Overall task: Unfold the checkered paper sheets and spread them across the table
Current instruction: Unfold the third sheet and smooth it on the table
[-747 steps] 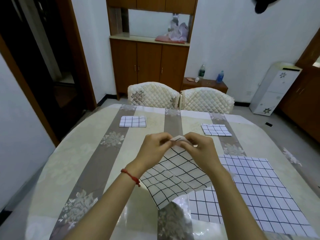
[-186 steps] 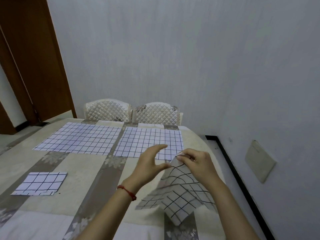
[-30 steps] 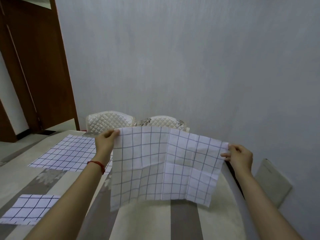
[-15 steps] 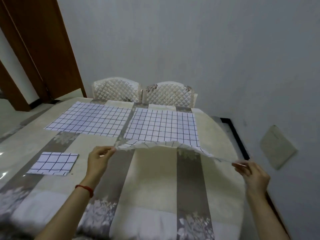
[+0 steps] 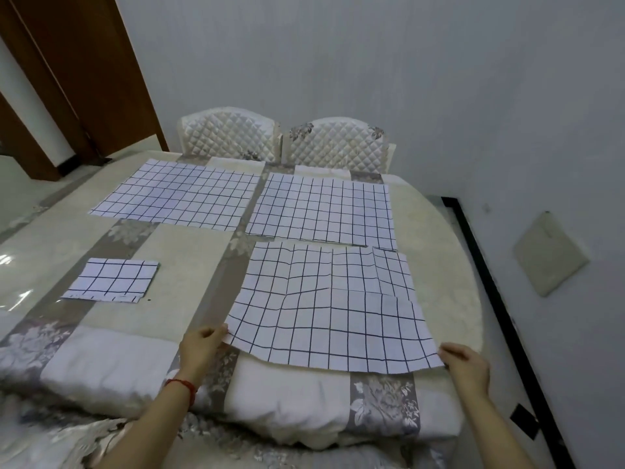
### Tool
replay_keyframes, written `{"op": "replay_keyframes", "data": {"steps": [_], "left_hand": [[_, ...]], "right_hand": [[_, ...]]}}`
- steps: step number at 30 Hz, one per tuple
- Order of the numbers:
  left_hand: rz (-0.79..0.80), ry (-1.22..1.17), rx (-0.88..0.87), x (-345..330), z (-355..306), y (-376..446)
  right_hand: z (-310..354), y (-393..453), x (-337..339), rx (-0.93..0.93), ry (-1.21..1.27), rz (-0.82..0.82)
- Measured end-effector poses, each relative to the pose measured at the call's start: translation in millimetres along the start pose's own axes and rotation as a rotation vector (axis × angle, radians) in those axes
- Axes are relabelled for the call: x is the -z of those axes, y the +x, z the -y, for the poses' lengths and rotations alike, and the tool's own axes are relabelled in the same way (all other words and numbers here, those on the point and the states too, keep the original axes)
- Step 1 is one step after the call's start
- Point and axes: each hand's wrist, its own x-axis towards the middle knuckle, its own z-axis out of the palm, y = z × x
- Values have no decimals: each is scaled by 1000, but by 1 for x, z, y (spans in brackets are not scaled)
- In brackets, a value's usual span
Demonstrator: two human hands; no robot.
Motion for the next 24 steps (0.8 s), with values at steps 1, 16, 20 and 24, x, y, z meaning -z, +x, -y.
{"op": "replay_keyframes", "data": {"steps": [1, 16, 20, 24], "left_hand": [[-11, 24, 3, -1, 1, -2], [-110, 262, 50, -7, 13, 26], [-69, 261, 14, -15, 8, 35], [-35, 298, -13, -22, 4, 38]], "right_hand": [[-4, 0, -2, -23, -18, 8], [-17, -25, -43, 317, -687, 76], [-21, -29, -68, 460, -851, 255], [-32, -24, -90, 500, -1012, 386]]}}
